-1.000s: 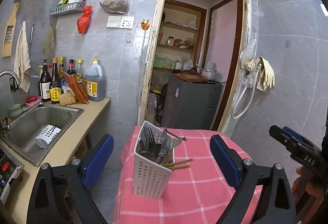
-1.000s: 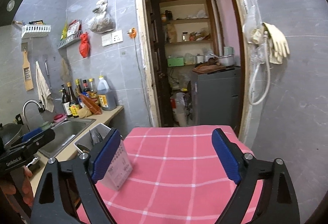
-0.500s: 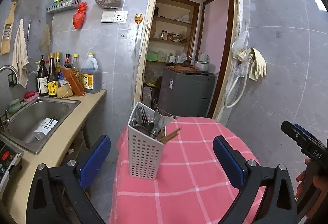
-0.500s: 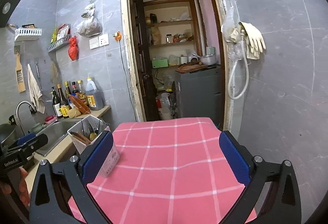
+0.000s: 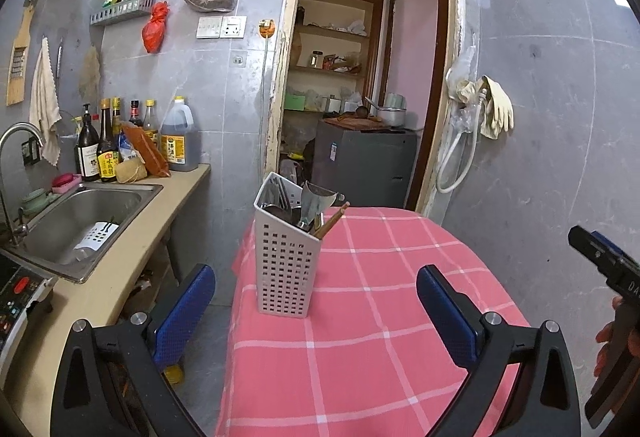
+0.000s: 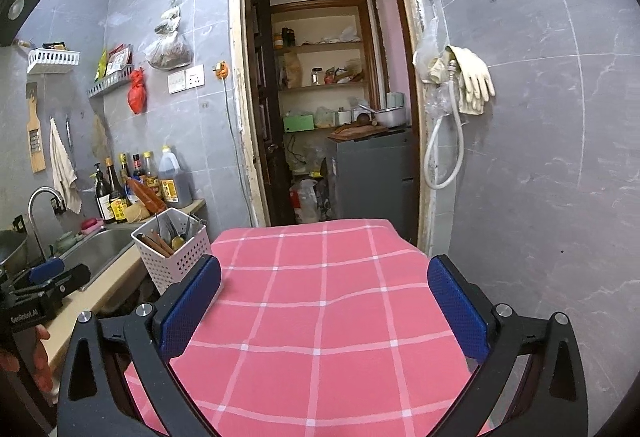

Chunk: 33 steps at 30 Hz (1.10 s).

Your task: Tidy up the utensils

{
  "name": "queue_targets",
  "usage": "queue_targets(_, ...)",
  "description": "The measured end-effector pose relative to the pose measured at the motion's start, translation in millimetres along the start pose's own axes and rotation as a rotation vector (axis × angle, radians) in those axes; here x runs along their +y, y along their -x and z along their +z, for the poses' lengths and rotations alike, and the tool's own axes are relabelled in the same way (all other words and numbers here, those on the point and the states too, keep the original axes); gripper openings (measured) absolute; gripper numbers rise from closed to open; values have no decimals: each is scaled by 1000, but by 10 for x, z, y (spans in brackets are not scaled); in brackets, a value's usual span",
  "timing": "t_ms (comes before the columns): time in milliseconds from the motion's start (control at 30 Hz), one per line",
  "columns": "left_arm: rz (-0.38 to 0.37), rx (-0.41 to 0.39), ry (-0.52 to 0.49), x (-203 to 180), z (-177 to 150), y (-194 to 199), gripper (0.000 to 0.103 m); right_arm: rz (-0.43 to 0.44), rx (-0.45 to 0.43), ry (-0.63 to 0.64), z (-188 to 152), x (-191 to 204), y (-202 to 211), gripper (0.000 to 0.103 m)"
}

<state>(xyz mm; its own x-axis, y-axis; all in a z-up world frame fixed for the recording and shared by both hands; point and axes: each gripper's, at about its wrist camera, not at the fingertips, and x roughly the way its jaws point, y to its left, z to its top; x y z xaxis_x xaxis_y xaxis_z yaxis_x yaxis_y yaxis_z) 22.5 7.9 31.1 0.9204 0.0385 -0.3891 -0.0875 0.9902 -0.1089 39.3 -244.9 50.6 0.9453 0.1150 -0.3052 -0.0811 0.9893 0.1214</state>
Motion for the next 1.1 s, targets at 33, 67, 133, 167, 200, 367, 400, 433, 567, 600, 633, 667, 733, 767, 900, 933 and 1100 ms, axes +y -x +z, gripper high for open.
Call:
queue_targets(33,0,5,-4,-1,-21,16,102,1,1,0,-11,-10,21,102)
queue_targets(67,0,10,-7,-5,-39,32,102,1,6,0,-24,-9,37,102)
queue_targets(133,-3,20,-9,-4,-82,65,102,3,14,1,-54,3,63,102)
queue_targets(167,-6,25,-8,-2,-103,81,102,3,16,3,-73,8,76,102)
queue_targets(200,-8,28,-6,0,-123,96,102,2,19,3,-98,17,93,102)
queue_targets(367,8,30,-3,-4,-216,149,102,-21,26,9,-255,75,183,102)
queue_targets(400,12,31,-8,-8,-231,153,102,-29,25,5,-278,80,202,102)
queue_targets(433,17,29,-18,-20,-246,160,102,-38,25,0,-306,87,226,102)
queue_targets(567,25,9,-50,-67,-291,237,102,-49,36,16,-390,107,310,102)
queue_targets(600,22,6,-46,-77,-298,253,102,-51,34,23,-396,101,323,102)
queue_targets(633,11,1,-37,-75,-306,274,102,-49,32,16,-399,90,340,102)
queue_targets(667,-2,-3,-29,-73,-312,292,102,-45,31,4,-401,72,353,102)
queue_targets(733,-18,-12,-23,-75,-323,319,102,-43,36,1,-414,58,355,102)
queue_targets(767,-19,-13,-25,-83,-331,325,102,-43,37,0,-421,54,352,102)
queue_targets(900,-25,-10,-25,-95,-343,321,102,-34,32,-2,-428,58,346,102)
queue_targets(933,-27,-10,-24,-77,-334,319,102,-32,30,-2,-435,62,349,102)
queue_targets(1100,-30,-8,-32,-98,-343,328,102,-31,29,-9,-455,76,350,102)
